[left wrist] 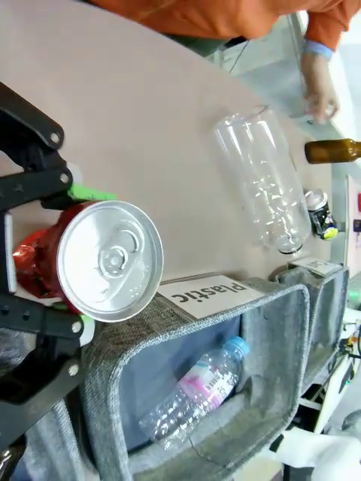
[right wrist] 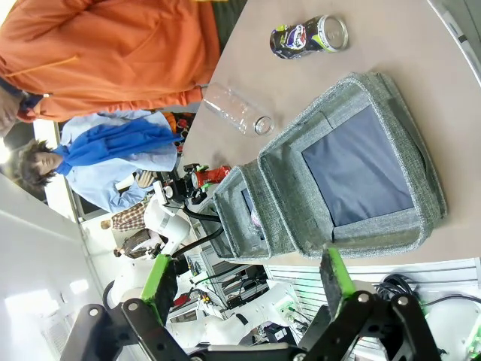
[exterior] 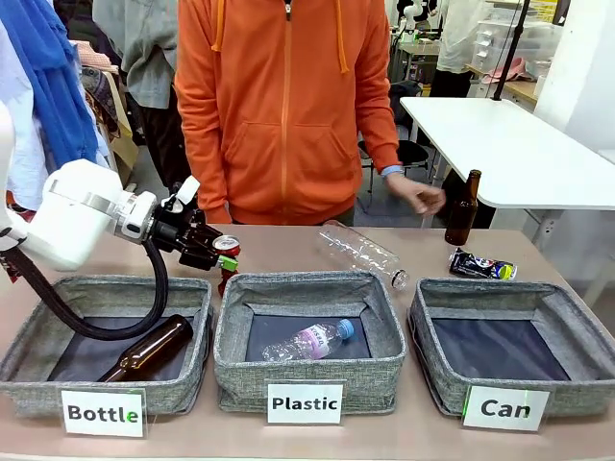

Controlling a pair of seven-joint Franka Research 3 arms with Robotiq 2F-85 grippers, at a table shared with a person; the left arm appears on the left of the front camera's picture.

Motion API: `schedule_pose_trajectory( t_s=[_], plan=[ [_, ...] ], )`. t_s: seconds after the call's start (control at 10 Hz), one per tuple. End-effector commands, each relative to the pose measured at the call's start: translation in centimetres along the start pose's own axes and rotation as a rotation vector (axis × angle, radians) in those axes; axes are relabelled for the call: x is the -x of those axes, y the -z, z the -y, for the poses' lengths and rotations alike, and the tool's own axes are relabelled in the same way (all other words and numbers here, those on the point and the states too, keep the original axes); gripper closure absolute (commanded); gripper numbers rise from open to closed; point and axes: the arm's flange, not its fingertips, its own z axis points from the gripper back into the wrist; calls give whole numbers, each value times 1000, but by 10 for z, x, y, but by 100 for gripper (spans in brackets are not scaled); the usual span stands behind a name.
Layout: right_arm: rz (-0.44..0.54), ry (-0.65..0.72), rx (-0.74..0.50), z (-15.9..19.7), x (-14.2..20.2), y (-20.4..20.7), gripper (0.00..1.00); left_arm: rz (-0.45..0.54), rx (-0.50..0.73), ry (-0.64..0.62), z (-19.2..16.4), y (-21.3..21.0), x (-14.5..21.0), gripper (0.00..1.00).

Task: Sort the can waste into the basket.
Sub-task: Pick up the can waste from the table and place it in the right Fabric basket.

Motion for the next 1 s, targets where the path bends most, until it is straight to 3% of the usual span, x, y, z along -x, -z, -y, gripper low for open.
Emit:
schedule_pose_trajectory(
  t_s=[0.0,0.4,0.6,0.7,0.8,0.9],
  plan=[
    [-5,-20,-2,1,0,-2,0,32,11,-33,-7,0,-1,100],
    [-5,-20,-2,1,0,-2,0,71,-25,5,-1,-19,-13,100],
    [-5,-20,-2,1,0,-2,0,106,-74,98,21,-58,-52,100],
    [-5,-20,-2,1,0,-2,0,63,-14,10,40,-76,-74,100],
    [-5,-20,-2,1,0,-2,0,24,45,-12,66,-92,-94,58],
    [-5,-20,-2,1,0,-2,0,43,11,74,178,-134,-114,58]
  ],
)
